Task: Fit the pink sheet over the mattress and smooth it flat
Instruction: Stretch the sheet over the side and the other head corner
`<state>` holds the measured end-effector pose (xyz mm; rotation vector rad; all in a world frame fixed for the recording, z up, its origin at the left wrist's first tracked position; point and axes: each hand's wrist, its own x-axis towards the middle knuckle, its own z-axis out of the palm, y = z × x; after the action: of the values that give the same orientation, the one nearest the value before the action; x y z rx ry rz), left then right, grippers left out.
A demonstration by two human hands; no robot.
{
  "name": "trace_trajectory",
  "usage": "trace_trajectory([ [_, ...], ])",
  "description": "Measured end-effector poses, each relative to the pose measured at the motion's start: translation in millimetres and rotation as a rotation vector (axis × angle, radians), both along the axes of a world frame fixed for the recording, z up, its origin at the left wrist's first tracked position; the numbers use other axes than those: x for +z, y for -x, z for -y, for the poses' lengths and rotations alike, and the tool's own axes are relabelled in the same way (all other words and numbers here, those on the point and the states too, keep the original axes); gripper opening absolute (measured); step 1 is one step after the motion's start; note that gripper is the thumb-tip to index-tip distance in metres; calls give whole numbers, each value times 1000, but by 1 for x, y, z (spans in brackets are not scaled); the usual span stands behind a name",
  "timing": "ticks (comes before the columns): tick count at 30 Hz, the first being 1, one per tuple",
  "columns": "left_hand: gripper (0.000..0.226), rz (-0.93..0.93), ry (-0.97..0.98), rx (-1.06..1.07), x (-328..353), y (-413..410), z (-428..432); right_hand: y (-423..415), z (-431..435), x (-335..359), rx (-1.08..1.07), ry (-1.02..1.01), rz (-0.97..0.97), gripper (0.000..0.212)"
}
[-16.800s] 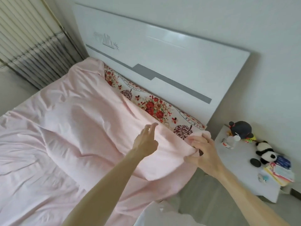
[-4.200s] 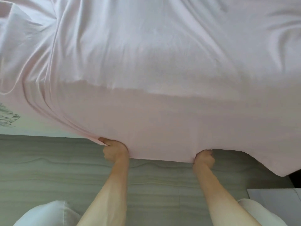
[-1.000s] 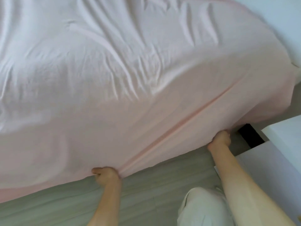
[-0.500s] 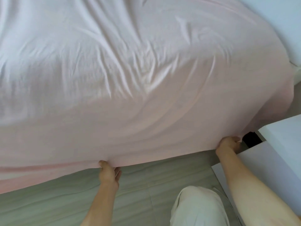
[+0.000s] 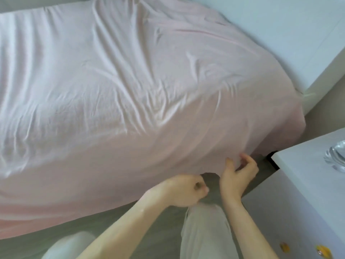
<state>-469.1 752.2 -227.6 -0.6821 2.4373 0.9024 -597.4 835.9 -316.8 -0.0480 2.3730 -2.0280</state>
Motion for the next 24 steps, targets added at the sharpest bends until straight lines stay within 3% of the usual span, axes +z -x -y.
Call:
trace_trajectory([
  [4, 23, -531, 255, 60, 91, 55, 28, 33, 11, 84, 140, 79, -301, 31],
  [7, 19, -770, 361, 120, 116, 93, 66, 76, 34, 123, 148, 43, -410, 33],
  [14, 46, -617, 480, -83, 108, 191, 138, 171, 46, 127, -228, 12, -154, 45],
  [20, 56, -589, 501, -278, 105, 294, 159, 196, 43, 100, -439, 112, -49, 20],
  [24, 52, -616, 503, -297, 93, 307, 161, 188, 35, 97, -433, 36, 137, 21],
])
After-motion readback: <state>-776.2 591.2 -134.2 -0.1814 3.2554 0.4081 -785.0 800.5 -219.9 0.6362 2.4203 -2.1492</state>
